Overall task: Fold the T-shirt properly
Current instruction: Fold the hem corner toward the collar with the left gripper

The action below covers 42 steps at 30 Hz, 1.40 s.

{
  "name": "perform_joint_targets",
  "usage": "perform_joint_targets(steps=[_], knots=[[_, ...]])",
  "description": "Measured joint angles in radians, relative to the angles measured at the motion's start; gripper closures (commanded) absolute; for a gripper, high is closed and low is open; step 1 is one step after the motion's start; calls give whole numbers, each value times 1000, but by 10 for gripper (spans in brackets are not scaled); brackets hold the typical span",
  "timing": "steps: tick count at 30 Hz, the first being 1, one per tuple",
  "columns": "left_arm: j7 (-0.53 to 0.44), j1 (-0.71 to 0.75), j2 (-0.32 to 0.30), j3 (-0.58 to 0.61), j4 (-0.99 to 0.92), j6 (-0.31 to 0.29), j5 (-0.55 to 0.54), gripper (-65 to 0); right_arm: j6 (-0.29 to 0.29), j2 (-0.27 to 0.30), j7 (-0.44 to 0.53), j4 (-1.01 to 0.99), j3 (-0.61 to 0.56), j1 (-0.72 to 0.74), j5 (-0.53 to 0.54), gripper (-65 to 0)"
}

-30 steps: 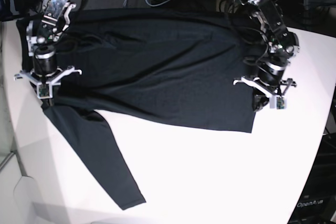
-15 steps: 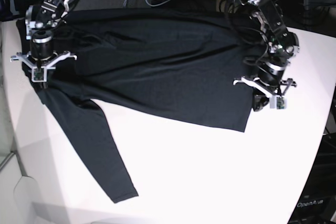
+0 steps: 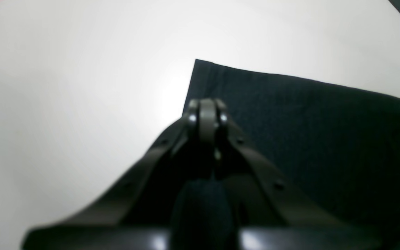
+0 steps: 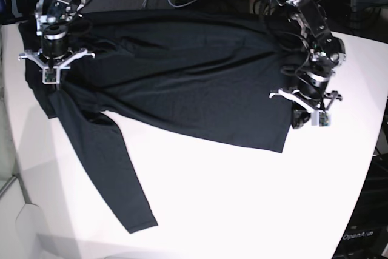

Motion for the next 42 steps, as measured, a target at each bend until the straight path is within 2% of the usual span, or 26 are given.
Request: perform_joint_targets(steps=[6,11,16,20,25,31,38,42], knots=[[6,-71,2,-3,-141,0,10,-16,0,-1,0,-3,3,6,0,-10],[6,-152,3,-24,-235,-1,12,-110,0,-1,0,-3,4,6,0,-10],[-5,-228,-2,-122,-284,4,3,-178,0,-1,0,-3,5,6,0,-10],[7,-281,-33,-195,-378,6,14,-239,0,-1,0,-3,5,6,0,-10],[-2,-346,-97,-212,-518,8,10,-315,0,-1,0,-3,5,6,0,-10],[6,-388,-131,-213,-612,13,14,-322,0,-1,0,-3,5,6,0,-10],[-1,-497,-192,-210,-825,8,4,-321,0,-1,0,-3,4,6,0,-10],[-3,-508,-193,-211,-852,11,6,-321,0,-1,0,-3,4,8,0,-10]])
